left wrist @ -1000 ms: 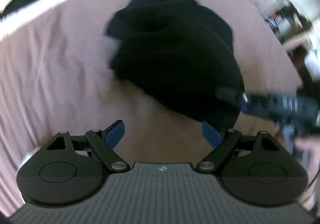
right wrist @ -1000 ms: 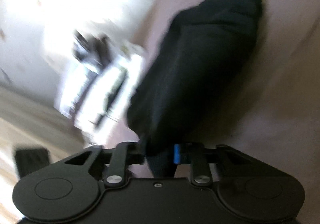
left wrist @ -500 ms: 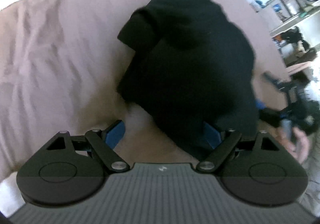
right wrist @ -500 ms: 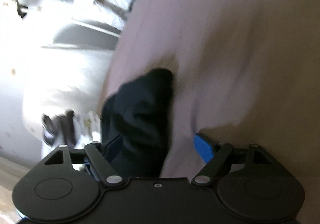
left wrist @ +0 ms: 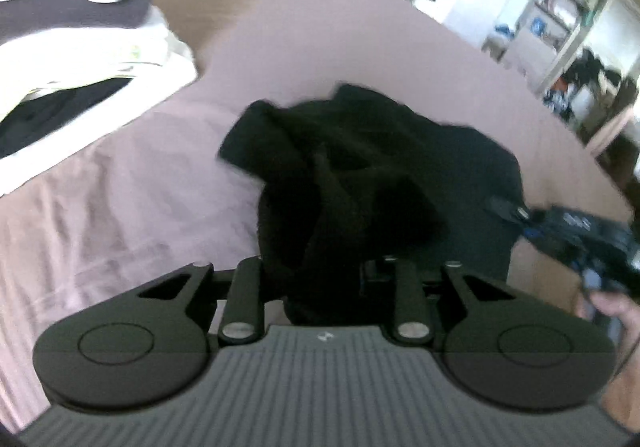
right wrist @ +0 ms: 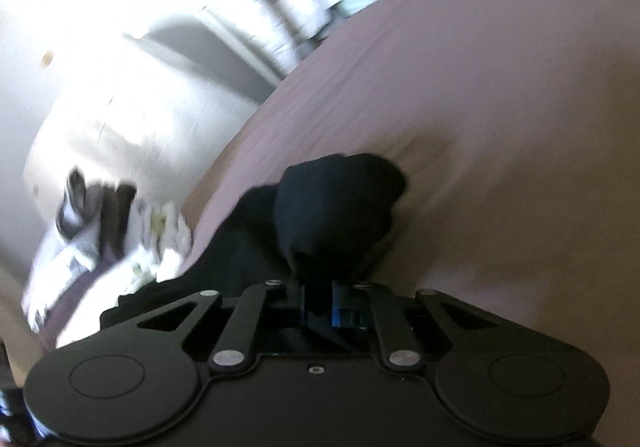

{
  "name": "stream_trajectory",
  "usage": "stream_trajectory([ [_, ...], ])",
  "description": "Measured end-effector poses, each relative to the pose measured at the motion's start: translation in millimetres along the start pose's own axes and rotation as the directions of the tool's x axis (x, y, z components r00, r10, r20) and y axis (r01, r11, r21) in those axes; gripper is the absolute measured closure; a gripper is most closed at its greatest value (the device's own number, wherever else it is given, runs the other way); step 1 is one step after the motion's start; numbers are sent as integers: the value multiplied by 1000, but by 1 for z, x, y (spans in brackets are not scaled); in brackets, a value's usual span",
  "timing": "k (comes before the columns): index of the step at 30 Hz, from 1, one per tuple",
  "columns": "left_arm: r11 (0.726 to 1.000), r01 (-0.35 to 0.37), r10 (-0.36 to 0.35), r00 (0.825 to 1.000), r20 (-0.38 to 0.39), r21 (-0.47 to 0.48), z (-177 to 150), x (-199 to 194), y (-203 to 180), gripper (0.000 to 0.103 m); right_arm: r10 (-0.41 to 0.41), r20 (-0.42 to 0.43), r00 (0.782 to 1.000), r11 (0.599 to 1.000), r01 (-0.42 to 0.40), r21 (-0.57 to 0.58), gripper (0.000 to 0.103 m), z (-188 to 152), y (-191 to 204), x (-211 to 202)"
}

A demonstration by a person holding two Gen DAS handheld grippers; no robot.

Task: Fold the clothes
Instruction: 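Grasp the folded sweater with both grippers and lift it off the bed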

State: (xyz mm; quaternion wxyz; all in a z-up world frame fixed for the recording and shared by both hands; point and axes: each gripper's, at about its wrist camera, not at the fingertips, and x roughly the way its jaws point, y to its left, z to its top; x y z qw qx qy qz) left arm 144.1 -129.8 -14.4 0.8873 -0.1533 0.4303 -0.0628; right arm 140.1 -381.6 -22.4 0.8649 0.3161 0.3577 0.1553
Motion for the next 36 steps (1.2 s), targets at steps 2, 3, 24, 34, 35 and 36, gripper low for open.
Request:
stream_trajectory([
  [2, 999, -8, 6, 999, -46, -33, -4, 2, 9, 79, -56, 55, 997, 997, 58, -43, 95, 5, -1, -11],
  [3, 999, -37, 34, 997, -75, -40, -7, 5, 12, 79, -101, 97, 990, 991, 109, -74, 101, 6, -5, -14],
  [24, 993, 66, -76, 992, -101, -93, -15, 28, 55, 71, 146, -16, 989, 989, -146, 27, 27, -24, 10, 80],
  [34, 985, -23, 0, 991, 135, 173, 0, -81, 6, 80, 119, 207, 971, 966, -65, -250, 84, -30, 92, 1],
  [35, 983, -21, -10, 986, 164, 185, 4, -99, 6, 80, 128, 233, 964, 958, -59, -281, 84, -29, 106, -10],
  [36, 981, -15, -22, 982, 190, 194, 7, -116, 6, 80, 150, 257, 955, 950, -67, -305, 84, -30, 117, -24],
])
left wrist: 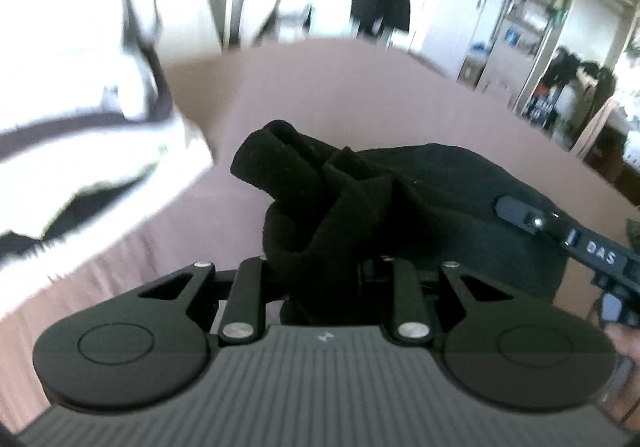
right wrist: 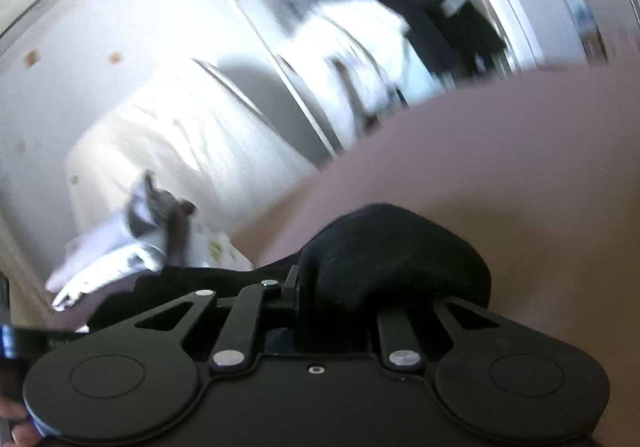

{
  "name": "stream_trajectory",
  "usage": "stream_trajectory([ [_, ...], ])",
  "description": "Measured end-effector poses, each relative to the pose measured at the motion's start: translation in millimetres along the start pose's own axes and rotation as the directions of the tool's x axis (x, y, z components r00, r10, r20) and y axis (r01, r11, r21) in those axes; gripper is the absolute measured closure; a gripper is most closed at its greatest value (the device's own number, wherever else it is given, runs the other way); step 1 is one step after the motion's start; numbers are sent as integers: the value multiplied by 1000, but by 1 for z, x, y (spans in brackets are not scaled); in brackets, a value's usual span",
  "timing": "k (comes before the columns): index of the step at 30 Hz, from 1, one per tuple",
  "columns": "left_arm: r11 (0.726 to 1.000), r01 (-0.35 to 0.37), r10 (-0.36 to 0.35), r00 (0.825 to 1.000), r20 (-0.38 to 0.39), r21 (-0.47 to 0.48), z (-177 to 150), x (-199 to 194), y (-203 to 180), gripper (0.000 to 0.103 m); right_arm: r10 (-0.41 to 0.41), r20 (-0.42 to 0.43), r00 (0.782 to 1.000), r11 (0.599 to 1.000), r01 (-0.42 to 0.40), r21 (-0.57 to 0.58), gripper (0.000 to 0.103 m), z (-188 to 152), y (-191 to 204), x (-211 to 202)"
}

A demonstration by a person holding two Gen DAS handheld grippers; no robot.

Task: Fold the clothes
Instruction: 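Carry the sweater with both grippers and lower it onto the clothes stack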

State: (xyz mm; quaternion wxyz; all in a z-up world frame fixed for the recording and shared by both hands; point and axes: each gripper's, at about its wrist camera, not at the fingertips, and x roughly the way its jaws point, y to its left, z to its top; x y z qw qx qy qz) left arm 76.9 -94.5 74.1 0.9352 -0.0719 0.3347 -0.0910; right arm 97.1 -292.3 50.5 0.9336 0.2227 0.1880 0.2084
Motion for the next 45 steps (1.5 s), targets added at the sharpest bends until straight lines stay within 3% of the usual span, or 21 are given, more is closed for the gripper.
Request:
stream_trajectory([
  [7, 986, -60, 27, 979, 201, 158, 40, -129, 11, 80, 116, 151, 982, 981, -90, -171, 84, 41, 80, -68],
  [10, 979, -114, 70, 967, 246, 170, 69, -172, 34, 80, 183, 166, 969, 965, -145, -218, 84, 65, 115, -66],
  [15, 977, -192, 162, 952, 260, 96, 137, -232, 99, 80, 287, 163, 944, 935, -239, -264, 84, 115, 196, -24],
  [16, 966, -236, 199, 939, 281, 103, 150, -242, 110, 80, 306, 158, 939, 932, -262, -251, 84, 124, 212, -13],
  [19, 905, -394, 318, 875, 364, 157, 180, -260, 141, 80, 354, 153, 923, 917, -310, -249, 84, 141, 254, 35],
  [21, 871, -461, 372, 844, 386, 169, 197, -261, 167, 79, 374, 147, 916, 910, -331, -251, 84, 144, 276, 74],
  [23, 862, -484, 401, 832, 383, 147, 207, -254, 203, 79, 393, 127, 911, 909, -364, -203, 84, 134, 285, 105],
  [25, 869, -479, 419, 845, 332, 124, 211, -224, 240, 78, 392, 99, 915, 915, -375, -151, 84, 117, 285, 143],
  [27, 887, -453, 424, 876, 230, 91, 203, -182, 279, 76, 312, 33, 949, 944, -306, -126, 84, 89, 279, 184],
  [29, 886, -460, 454, 887, 85, 62, 183, -140, 318, 75, 226, -68, 972, 967, -232, -103, 84, 59, 271, 221],
  [30, 878, -477, 476, 879, 31, 45, 171, -122, 334, 72, 167, -135, 977, 978, -181, -101, 83, 42, 266, 236],
  [31, 865, -500, 500, 866, 27, 29, 159, -112, 343, 68, 154, -151, 977, 980, -170, -103, 79, 29, 260, 242],
  [33, 847, -531, 527, 846, 78, 31, 146, -113, 346, 66, 160, -147, 976, 979, -176, -103, 73, 14, 251, 242],
  [34, 843, -537, 531, 842, 98, 39, 144, -117, 345, 66, 175, -131, 976, 977, -189, -100, 71, 13, 249, 238],
  [36, 842, -537, 529, 840, 120, 47, 151, -116, 331, 64, 124, -117, 985, 980, -140, -139, 61, 21, 254, 227],
  [40, 784, -620, 603, 775, 189, 42, 162, -125, 306, 64, -32, 15, 999, 979, 34, -202, 55, 36, 263, 182],
  [42, 770, -636, 609, 757, 236, 52, 165, -141, 295, 66, -75, 93, 993, 968, 95, -232, 51, 41, 267, 160],
  [43, 783, -620, 590, 768, 250, 57, 168, -150, 292, 67, -66, 117, 991, 962, 95, -257, 49, 46, 268, 152],
  [45, 835, -548, 520, 818, 247, 58, 178, -161, 288, 66, 19, 100, 995, 944, 16, -331, 48, 55, 273, 148],
])
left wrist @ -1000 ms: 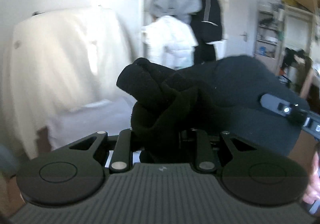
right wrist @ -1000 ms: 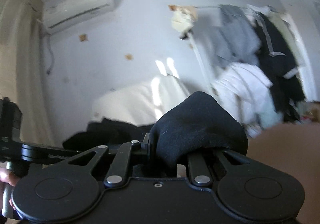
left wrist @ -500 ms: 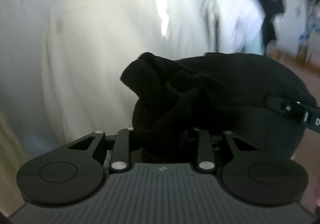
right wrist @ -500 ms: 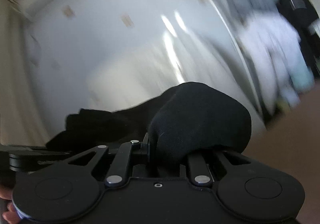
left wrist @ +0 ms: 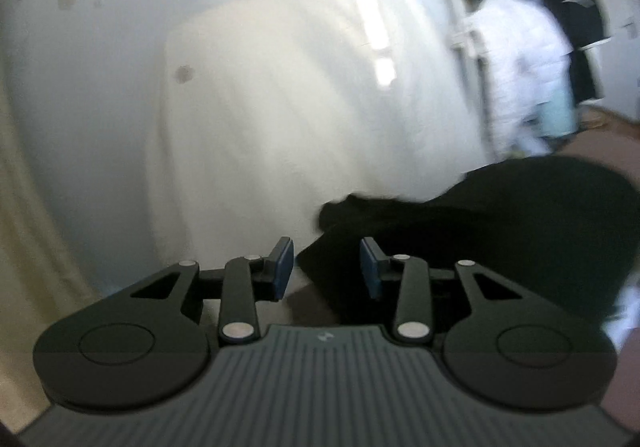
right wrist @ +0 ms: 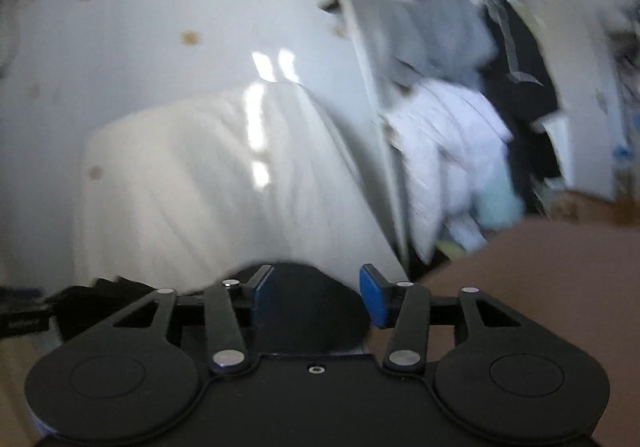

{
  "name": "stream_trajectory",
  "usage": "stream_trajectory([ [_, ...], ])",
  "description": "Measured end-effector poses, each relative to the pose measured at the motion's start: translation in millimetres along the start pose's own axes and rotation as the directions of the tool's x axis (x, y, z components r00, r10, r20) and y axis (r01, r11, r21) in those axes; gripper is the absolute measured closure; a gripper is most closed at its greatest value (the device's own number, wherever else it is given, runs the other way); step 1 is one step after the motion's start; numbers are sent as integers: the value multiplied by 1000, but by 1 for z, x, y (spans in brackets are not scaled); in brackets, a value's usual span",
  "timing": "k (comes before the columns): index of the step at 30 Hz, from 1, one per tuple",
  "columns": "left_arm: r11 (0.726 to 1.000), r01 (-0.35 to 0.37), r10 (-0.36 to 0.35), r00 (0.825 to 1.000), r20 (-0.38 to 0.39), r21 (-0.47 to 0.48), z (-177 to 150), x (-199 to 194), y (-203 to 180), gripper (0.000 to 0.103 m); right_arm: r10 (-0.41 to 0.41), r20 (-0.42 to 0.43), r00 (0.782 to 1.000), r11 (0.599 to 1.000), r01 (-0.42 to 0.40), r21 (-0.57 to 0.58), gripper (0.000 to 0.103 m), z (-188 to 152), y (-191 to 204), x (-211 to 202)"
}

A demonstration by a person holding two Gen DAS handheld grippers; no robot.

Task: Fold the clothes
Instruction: 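Carry the sweater with both grippers and lower it onto the clothes stack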

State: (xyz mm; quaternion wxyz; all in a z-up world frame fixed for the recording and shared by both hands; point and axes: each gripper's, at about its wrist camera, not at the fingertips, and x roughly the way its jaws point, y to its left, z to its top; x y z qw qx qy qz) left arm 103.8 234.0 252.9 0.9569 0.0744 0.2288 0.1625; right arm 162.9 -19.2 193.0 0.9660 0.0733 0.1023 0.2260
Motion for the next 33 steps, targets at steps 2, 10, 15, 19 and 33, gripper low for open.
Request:
stream_trajectory([
  [2, 998, 53, -54, 997, -46, -25, 12, 1, 4, 66, 104, -15, 994, 992, -105, -74, 48, 7, 2, 9],
  [10, 994, 98, -105, 985, -140, -57, 44, 47, 8, 67, 286, -262, 922, 864, -366, -346, 48, 3, 53, 63],
  [15, 997, 70, -63, 973, -222, 23, 6, 115, -13, 63, 212, -417, 884, 936, -306, -174, 51, -6, 38, 132],
  [19, 997, 50, -64, 967, -247, -62, 6, 133, 17, 34, 232, -453, 861, 972, -220, 79, 103, -7, -3, 170],
  [33, 966, 252, -259, 958, -122, -64, -18, 86, 34, 34, 261, -371, 891, 881, -377, -286, 46, 10, 63, 120],
])
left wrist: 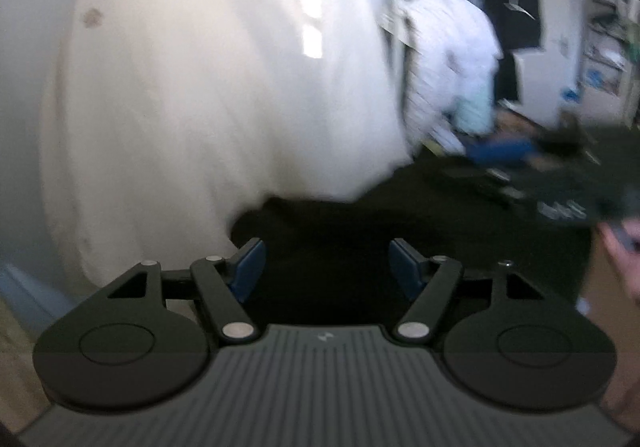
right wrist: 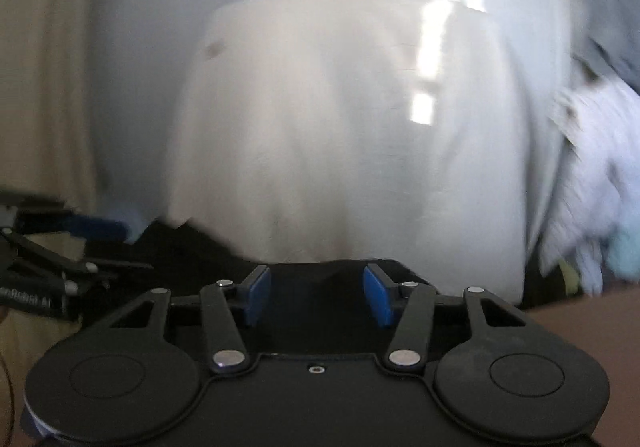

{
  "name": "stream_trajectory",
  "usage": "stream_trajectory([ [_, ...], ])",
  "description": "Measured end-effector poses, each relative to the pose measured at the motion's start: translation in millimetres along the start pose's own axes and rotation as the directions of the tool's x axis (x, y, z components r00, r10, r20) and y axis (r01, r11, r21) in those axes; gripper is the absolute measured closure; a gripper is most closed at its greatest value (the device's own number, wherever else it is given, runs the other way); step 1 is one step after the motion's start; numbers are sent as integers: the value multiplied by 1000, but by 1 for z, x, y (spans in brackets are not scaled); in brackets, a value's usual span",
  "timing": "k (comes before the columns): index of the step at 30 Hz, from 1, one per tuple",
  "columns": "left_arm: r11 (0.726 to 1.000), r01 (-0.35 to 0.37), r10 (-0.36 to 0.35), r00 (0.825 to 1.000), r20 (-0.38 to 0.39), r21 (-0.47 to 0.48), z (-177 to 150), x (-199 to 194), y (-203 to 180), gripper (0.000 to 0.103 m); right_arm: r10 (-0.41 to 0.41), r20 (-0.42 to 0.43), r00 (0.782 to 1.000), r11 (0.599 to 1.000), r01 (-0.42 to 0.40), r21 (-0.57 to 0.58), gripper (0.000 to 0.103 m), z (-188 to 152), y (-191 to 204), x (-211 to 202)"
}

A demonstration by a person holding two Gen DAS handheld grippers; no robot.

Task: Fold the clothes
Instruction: 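Carry the sweater with both grippers and lower it onto the clothes stack, then open both grippers and withdraw them from the clothes stack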

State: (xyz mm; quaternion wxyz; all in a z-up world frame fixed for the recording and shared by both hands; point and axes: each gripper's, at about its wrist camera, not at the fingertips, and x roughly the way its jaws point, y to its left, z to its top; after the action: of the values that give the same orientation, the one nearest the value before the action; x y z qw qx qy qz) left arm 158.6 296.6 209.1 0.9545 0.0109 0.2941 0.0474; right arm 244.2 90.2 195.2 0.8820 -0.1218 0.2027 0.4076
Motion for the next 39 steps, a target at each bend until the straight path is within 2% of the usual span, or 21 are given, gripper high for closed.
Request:
stream_trajectory([
  [2, 1000, -11, 12, 999, -52, 12, -14, 5, 0, 33, 18, -96, 995, 999, -22, -39, 42, 6, 6, 15],
  [3, 1000, -27, 28, 997, -73, 7, -21, 8, 2, 33, -17, -131, 991, 999, 12, -35, 40, 3, 1, 27],
  [4, 999, -38, 37, 995, -92, -5, -27, 10, 5, 32, -56, -164, 985, 998, 52, -31, 28, -1, -4, 38],
  [5, 999, -44, 42, 993, -112, -18, -30, 10, 10, 32, -62, -161, 985, 998, 64, 11, 24, -5, -13, 39],
  [6, 998, -49, 44, 990, -134, -37, -33, 10, 14, 32, -62, -151, 987, 996, 72, 58, 24, -10, -21, 39],
  [8, 993, -39, 19, 985, -172, -113, -36, 10, 27, 32, -196, -113, 974, 964, 213, 161, 25, -15, -36, 36],
  [10, 985, -37, 3, 980, -197, -171, -40, 9, 36, 32, -234, -89, 968, 939, 248, 237, 22, -25, -39, 17],
  [12, 985, -64, 32, 980, -194, -158, -41, 6, 33, 32, -265, -67, 962, 910, 272, 312, 24, -35, -42, -3],
  [14, 991, -117, 105, 980, -167, -66, -42, -4, 16, 32, -297, -48, 954, 875, 292, 385, 24, -45, -46, -23],
  [15, 988, -152, 149, 978, -145, -10, -43, -10, 6, 32, -307, -23, 951, 875, 292, 385, 23, -49, -38, -39],
  [17, 974, -210, 219, 970, -107, 85, -43, -27, -17, 29, -277, 16, 961, 890, 250, 382, 23, -58, -14, -75],
  [19, 966, -233, 241, 968, -65, 117, -46, -51, -38, 16, -221, 38, 974, 901, 189, 391, 22, -65, 4, -102],
  [21, 973, -221, 225, 972, -62, 72, -48, -71, -53, 7, -172, 23, 985, 913, 151, 378, 21, -68, 26, -130],
  [23, 977, -212, 210, 974, -88, -3, -52, -85, -66, 6, -124, 4, 992, 925, 114, 364, 21, -70, 49, -158],
  [25, 969, -244, 236, 964, -123, -51, -61, -101, -82, 6, -113, -20, 993, 928, 113, 355, 19, -67, 57, -171],
  [27, 955, -293, 284, 949, -137, -52, -74, -124, -104, 3, -103, -44, 994, 932, 111, 346, 15, -71, 71, -195],
  [28, 950, -307, 298, 945, -133, -54, -82, -138, -113, 0, -106, -62, 992, 935, 120, 332, 15, -74, 76, -202],
  [31, 942, -326, 314, 940, -133, -83, -116, -183, -130, 0, -128, -112, 985, 947, 155, 282, 13, -83, 90, -219],
  [33, 932, -346, 326, 931, -165, -110, -134, -195, -142, 0, -156, -132, 979, 954, 184, 236, 13, -91, 101, -228],
  [36, 931, -351, 324, 922, -213, -105, -158, -209, -161, 0, -200, -159, 967, 960, 226, 166, 12, -104, 118, -241],
  [39, 924, -366, 335, 915, -226, -111, -172, -221, -175, 0, -242, -151, 958, 959, 260, 115, 11, -100, 131, -252],
])
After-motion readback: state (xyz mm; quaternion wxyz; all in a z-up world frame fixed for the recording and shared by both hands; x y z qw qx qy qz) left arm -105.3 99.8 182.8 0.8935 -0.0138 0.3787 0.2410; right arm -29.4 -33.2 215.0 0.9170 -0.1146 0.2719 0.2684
